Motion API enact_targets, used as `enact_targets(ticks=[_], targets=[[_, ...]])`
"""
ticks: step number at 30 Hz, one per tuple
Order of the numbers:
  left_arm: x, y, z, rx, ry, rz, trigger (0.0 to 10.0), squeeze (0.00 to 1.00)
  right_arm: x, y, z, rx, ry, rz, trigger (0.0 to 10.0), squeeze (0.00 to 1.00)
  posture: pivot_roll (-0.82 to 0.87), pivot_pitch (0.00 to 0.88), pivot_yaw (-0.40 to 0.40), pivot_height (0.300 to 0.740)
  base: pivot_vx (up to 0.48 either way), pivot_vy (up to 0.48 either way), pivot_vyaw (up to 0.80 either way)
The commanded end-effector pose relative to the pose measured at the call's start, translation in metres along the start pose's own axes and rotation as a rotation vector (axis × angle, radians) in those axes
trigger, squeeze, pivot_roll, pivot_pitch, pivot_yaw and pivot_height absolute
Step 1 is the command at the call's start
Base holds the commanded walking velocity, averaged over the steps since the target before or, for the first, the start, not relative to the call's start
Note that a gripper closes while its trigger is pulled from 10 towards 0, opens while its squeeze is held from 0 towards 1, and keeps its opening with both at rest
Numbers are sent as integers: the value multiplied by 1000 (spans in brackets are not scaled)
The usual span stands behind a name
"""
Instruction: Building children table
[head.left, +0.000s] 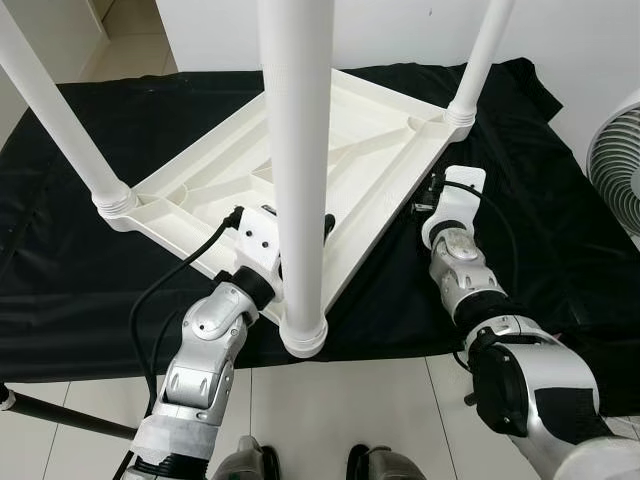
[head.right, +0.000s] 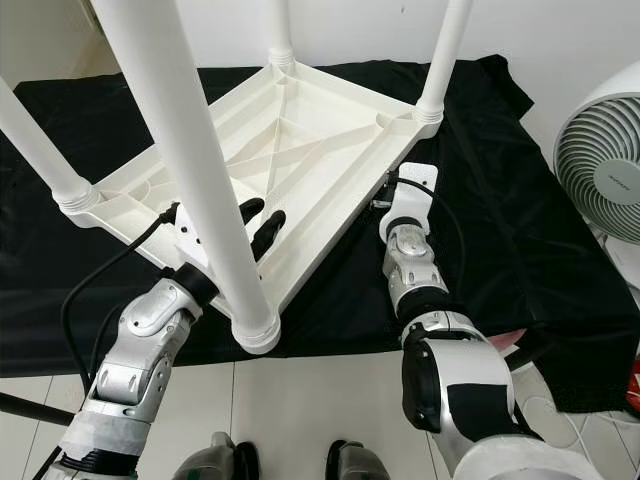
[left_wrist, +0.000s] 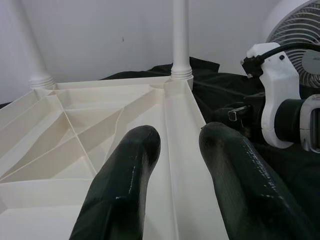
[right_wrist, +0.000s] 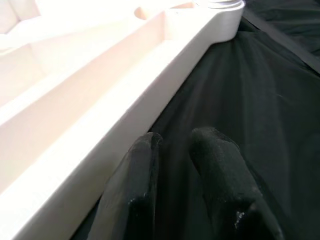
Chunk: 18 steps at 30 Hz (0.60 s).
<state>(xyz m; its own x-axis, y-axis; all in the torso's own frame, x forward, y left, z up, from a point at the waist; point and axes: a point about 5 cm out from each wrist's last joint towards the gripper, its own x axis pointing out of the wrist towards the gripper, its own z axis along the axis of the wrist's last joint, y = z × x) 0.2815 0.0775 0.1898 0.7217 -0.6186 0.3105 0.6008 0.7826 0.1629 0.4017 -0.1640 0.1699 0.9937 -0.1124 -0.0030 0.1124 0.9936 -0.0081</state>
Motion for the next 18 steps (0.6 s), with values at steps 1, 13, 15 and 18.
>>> enact_targets(ticks=[1, 13, 15, 18], targets=[[3, -13, 6, -10, -11, -149, 10000, 0, 0, 5, -3, -21, 17, 51, 10000, 0, -19, 131, 32, 740, 0, 0, 0], [6, -25, 14, -43, 0, -220, 10000, 0, 2, 20, 0, -31, 41, 193, 10000, 0, -27, 155, 51, 740, 0, 0, 0], [6, -28, 14, -52, 7, -237, 10000, 0, 2, 25, -1, -34, 45, 223, 10000, 0, -27, 155, 51, 740, 0, 0, 0], [6, -31, 14, -69, 17, -252, 10000, 0, 1, 31, 0, -39, 43, 255, 10000, 0, -25, 168, 57, 740, 0, 0, 0]])
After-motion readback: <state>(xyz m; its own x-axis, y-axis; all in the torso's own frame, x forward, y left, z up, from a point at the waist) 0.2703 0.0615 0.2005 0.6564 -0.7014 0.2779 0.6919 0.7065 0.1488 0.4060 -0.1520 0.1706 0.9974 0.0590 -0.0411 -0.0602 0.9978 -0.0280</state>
